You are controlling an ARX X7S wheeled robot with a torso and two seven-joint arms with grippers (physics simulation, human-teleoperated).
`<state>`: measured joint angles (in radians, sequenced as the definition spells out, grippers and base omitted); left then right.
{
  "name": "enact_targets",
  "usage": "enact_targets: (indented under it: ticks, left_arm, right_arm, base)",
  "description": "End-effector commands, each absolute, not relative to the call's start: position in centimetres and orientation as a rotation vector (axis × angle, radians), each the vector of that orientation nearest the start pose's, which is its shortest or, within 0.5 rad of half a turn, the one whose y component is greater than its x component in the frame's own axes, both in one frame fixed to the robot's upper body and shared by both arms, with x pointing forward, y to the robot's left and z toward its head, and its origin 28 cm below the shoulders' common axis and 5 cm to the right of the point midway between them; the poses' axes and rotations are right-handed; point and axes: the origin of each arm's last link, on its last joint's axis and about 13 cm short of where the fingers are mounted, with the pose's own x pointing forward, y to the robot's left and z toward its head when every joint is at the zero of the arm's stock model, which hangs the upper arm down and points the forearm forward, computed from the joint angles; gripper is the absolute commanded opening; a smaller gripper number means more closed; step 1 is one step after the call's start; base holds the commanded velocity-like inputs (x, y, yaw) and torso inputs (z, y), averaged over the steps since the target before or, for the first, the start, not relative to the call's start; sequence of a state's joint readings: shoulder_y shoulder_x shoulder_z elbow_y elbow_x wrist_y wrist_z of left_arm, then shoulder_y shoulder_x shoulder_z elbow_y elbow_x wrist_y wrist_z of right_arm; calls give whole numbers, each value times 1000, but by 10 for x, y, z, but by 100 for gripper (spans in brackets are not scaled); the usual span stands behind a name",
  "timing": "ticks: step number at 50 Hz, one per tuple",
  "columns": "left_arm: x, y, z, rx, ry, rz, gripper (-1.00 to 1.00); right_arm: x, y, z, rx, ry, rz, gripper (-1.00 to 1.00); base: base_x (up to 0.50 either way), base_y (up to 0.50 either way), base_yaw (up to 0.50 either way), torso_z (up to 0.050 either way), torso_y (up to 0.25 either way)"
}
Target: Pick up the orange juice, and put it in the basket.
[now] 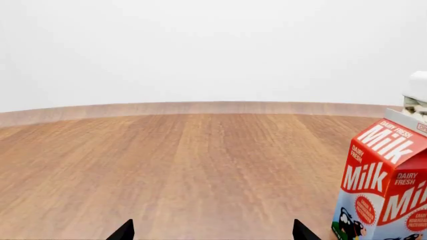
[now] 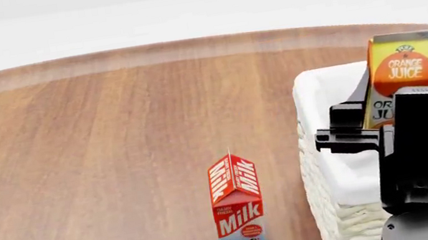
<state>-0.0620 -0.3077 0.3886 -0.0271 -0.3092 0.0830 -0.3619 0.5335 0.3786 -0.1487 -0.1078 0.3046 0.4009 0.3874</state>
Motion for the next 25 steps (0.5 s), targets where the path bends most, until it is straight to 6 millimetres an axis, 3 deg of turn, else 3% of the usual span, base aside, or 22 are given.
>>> enact_targets:
  ticks: [1, 25]
  left_arm:
    - [211, 205, 13, 0, 0, 0, 100]
    - [211, 205, 13, 0, 0, 0, 100]
  right_arm:
    - [316, -157, 152, -127, -192, -278, -100]
    - [334, -168, 137, -116, -145, -339, -100]
  base:
    - [0, 0, 0, 0, 0]
    - [0, 0, 0, 0, 0]
